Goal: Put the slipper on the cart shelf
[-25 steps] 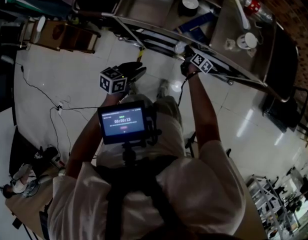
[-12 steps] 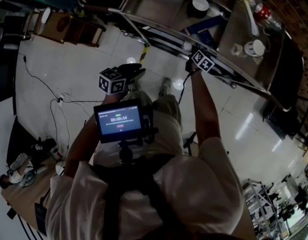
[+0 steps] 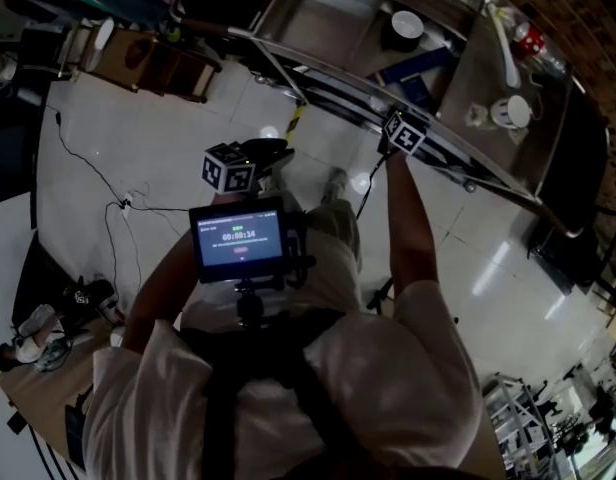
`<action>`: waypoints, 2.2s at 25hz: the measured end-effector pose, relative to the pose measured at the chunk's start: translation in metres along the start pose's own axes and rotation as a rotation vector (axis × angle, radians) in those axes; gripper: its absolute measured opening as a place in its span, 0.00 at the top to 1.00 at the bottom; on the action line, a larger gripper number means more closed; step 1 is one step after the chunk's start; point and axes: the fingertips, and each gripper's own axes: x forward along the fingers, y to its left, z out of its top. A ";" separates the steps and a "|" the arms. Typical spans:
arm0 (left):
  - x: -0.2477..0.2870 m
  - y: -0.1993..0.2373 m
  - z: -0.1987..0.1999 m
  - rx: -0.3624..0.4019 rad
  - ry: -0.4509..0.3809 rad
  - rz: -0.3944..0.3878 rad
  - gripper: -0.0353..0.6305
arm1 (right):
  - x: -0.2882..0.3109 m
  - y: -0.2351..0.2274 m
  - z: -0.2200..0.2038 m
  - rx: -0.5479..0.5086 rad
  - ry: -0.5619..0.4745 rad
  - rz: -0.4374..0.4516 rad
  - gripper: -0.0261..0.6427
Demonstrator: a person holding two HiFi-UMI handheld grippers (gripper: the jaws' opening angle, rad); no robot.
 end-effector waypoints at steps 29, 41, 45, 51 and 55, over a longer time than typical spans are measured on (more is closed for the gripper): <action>-0.014 -0.028 0.064 0.093 -0.333 -0.104 0.80 | -0.273 0.048 0.083 0.032 -0.274 0.328 0.61; -0.029 -0.062 0.127 0.182 -0.485 -0.170 0.94 | -0.379 0.083 0.160 -0.252 -0.443 0.294 0.64; -0.033 -0.067 0.134 0.200 -0.480 -0.199 0.94 | -0.406 0.093 0.173 -0.316 -0.485 0.238 0.66; -0.052 -0.067 0.145 0.227 -0.425 -0.296 0.94 | -0.432 0.120 0.184 -0.464 -0.587 0.043 0.67; -0.076 -0.043 0.154 0.242 -0.393 -0.348 0.94 | -0.423 0.148 0.173 -0.425 -0.607 0.004 0.68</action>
